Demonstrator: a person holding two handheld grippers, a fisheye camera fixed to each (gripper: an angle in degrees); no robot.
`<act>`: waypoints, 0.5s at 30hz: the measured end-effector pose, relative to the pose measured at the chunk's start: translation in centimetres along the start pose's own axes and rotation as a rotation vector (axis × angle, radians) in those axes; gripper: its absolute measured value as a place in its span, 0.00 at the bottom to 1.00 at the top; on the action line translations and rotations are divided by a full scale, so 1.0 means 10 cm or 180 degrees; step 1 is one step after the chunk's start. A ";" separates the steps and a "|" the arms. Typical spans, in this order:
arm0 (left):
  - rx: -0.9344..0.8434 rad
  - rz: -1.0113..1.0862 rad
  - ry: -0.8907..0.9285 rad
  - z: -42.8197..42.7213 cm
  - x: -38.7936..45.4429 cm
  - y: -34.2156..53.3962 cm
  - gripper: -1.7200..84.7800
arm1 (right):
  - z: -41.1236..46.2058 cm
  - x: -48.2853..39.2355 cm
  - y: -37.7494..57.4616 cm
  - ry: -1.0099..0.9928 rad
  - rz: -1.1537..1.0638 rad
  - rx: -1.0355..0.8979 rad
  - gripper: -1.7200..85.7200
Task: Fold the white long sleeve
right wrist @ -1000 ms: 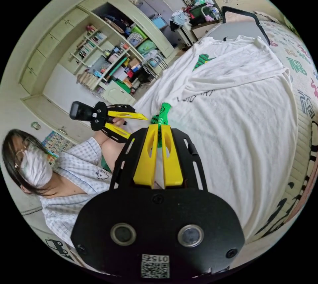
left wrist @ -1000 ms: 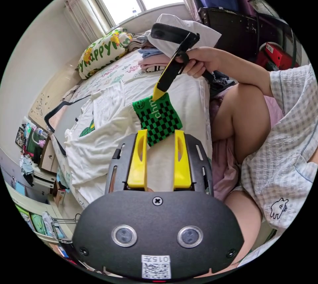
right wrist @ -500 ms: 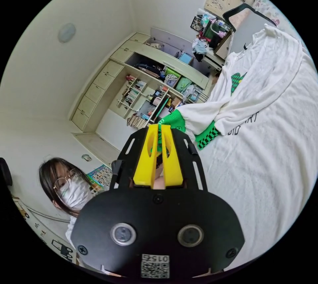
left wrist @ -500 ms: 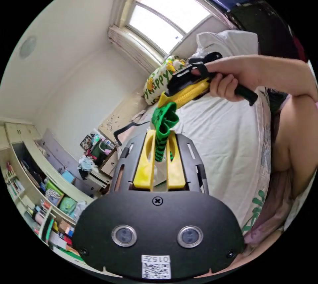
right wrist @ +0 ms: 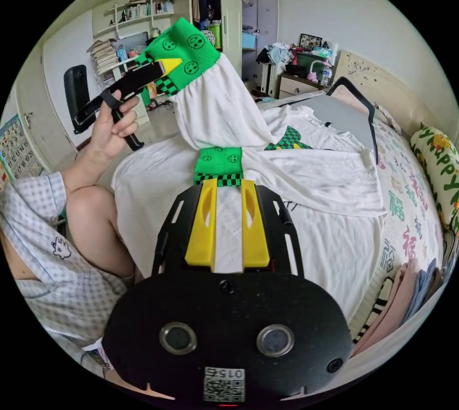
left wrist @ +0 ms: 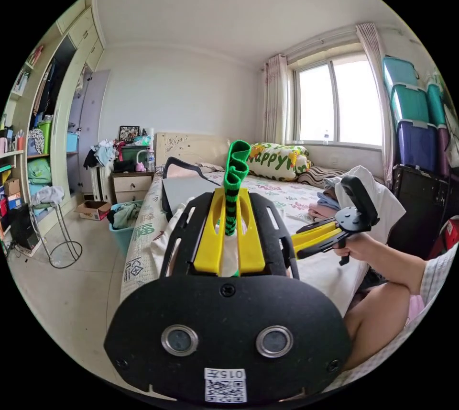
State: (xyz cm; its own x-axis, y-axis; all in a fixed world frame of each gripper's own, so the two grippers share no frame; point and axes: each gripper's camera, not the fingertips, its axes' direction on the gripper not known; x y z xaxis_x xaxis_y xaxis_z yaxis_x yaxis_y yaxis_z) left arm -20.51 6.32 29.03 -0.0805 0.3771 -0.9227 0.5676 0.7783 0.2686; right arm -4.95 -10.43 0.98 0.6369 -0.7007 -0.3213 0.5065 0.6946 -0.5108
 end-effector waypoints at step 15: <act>0.0034 0.0334 0.0018 -0.11 0.04 0.18 0.03 | 0.47 -0.33 -0.30 0.0014 0.0129 -0.0638 0.02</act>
State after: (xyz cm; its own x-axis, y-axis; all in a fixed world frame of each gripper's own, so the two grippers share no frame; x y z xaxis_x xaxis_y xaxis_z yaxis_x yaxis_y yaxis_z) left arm -20.45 8.42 29.42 -0.0247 0.4592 -0.8880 0.5819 0.7288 0.3607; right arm -5.81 -9.43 7.29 0.6518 -0.6738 -0.3481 0.3545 0.6764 -0.6456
